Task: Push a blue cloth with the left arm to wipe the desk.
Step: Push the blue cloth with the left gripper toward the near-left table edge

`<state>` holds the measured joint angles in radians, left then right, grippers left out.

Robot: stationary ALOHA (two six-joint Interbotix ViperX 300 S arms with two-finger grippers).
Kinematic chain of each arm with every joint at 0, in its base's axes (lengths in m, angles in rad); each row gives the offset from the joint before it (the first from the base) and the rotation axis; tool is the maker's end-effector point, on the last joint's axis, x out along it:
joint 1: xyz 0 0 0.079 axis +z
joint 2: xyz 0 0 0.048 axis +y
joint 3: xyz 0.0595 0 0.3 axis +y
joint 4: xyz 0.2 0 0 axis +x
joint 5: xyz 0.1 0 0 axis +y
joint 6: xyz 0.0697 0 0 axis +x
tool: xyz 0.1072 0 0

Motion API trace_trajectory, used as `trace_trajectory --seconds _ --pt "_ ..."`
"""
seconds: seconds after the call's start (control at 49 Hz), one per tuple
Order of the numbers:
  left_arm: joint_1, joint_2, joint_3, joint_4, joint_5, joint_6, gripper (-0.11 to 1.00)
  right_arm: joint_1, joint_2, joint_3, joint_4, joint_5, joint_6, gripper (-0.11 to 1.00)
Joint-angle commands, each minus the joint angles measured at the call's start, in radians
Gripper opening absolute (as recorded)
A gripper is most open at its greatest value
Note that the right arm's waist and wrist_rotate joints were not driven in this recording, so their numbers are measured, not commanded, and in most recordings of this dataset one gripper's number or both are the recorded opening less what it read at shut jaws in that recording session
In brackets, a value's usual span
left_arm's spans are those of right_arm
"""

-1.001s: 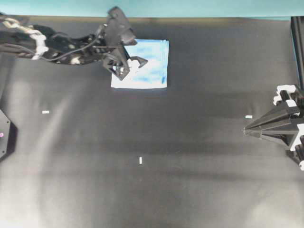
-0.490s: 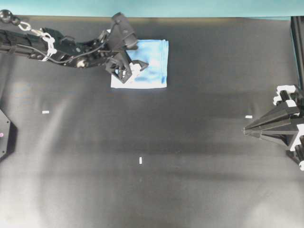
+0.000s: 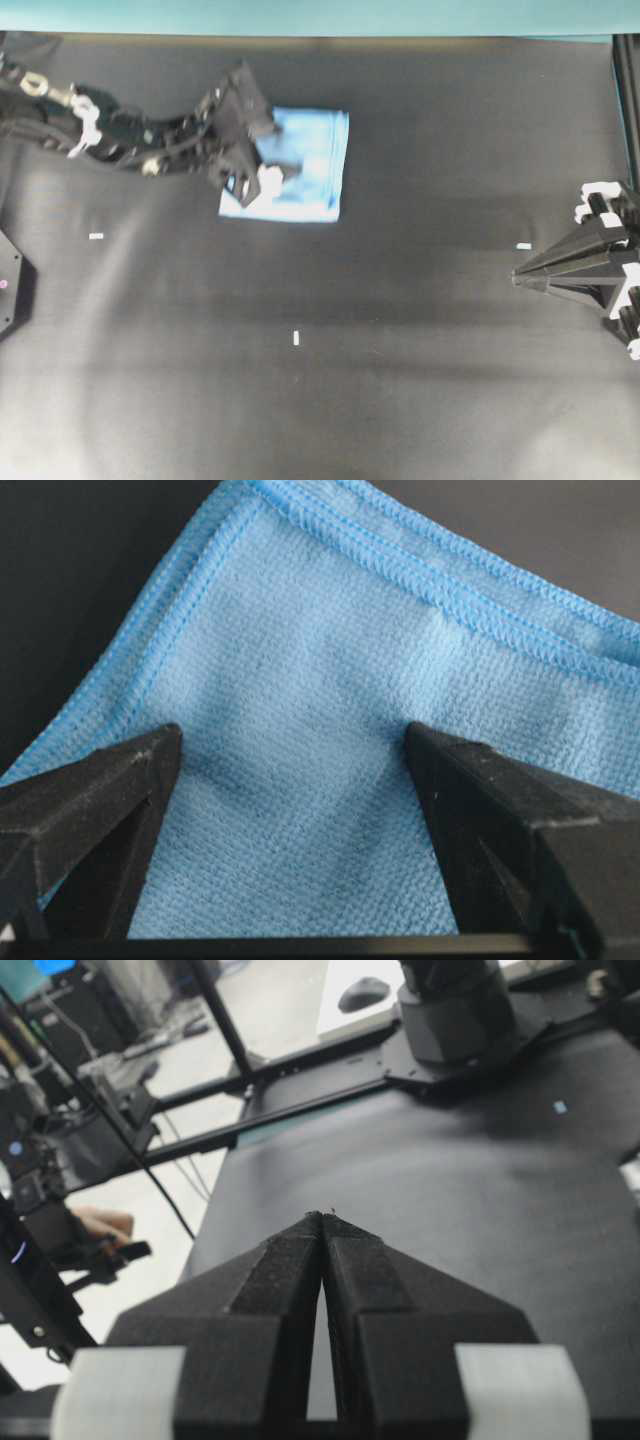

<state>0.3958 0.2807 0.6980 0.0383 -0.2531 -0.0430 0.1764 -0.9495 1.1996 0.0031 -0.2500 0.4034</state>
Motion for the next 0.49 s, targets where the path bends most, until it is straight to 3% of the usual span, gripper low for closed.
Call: trace_trajectory --seconds 0.0,0.47 --pt "-0.052 -0.031 0.04 0.003 -0.005 -0.003 0.88 0.0 0.003 -0.006 0.0 0.006 0.0 0.0" --pt "-0.345 -0.195 0.221 0.003 -0.012 -0.005 0.88 0.002 0.0 -0.006 0.0 0.02 0.0 0.0"
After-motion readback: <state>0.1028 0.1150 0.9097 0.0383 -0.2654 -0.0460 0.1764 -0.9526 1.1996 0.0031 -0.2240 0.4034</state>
